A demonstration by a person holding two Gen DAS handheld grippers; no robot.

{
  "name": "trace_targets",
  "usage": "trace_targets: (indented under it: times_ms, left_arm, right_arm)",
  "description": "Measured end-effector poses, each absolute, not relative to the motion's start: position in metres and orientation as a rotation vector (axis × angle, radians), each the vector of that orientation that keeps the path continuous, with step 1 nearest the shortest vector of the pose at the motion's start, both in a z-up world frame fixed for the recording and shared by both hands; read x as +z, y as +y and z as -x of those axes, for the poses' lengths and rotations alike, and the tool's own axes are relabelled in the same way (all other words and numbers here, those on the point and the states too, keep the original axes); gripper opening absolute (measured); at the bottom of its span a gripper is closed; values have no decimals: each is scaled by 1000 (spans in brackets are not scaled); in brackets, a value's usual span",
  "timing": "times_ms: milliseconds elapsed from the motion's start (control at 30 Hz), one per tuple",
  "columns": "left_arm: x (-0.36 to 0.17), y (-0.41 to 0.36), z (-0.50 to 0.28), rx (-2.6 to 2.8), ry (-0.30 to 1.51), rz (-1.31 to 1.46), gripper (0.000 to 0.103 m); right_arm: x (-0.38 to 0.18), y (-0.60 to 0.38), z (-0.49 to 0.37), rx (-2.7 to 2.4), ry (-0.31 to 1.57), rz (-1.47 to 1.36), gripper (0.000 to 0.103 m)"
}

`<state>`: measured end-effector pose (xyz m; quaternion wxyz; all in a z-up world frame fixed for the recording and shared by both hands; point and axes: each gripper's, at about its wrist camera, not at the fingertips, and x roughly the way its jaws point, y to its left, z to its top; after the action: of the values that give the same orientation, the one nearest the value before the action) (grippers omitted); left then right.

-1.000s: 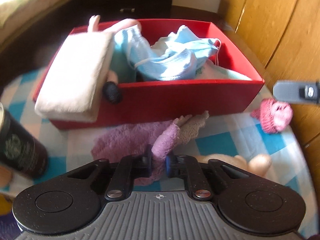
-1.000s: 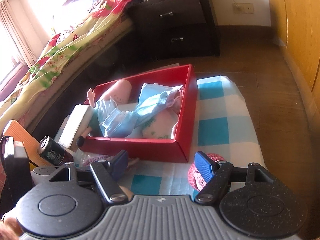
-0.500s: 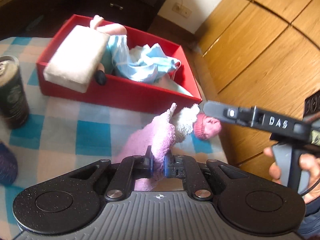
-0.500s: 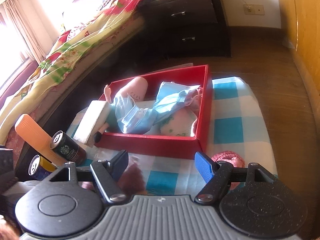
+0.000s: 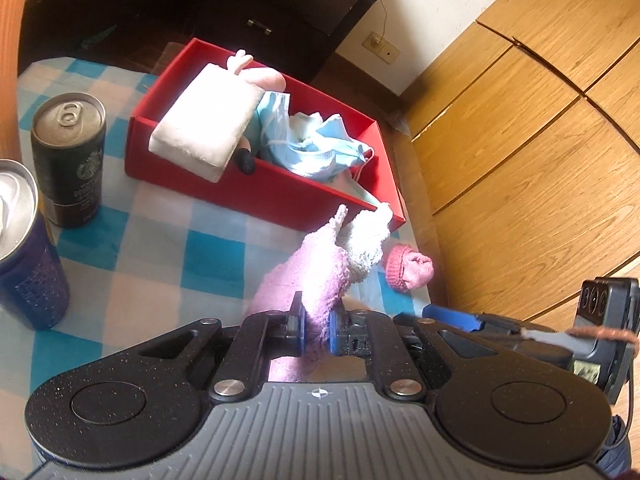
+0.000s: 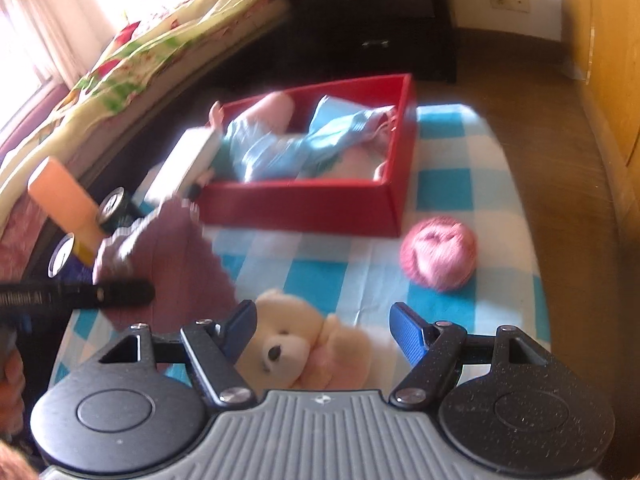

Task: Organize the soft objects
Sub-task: 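Grasp the cream teddy bear with the right gripper while the left gripper holds the towel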

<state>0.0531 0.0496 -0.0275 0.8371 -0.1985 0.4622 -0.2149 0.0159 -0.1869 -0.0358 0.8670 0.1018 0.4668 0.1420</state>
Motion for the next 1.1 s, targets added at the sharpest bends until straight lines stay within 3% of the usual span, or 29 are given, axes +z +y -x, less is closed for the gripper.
trace_targets:
  times_ms: [300, 467, 700, 1100]
  left_arm:
    - [-24, 55, -47, -410, 959, 353, 7]
    - [-30, 57, -48, -397, 977, 324, 8]
    - [-32, 49, -47, -388, 983, 273, 8]
    - [-32, 32, -44, -348, 961, 137, 9]
  right_arm:
    - [-44, -145, -25, 399, 995, -76, 67]
    - [-59, -118, -28, 440, 1027, 112, 67]
    - [-76, -117, -30, 418, 1055, 153, 68]
    - [-78, -120, -30, 385, 1099, 103, 47]
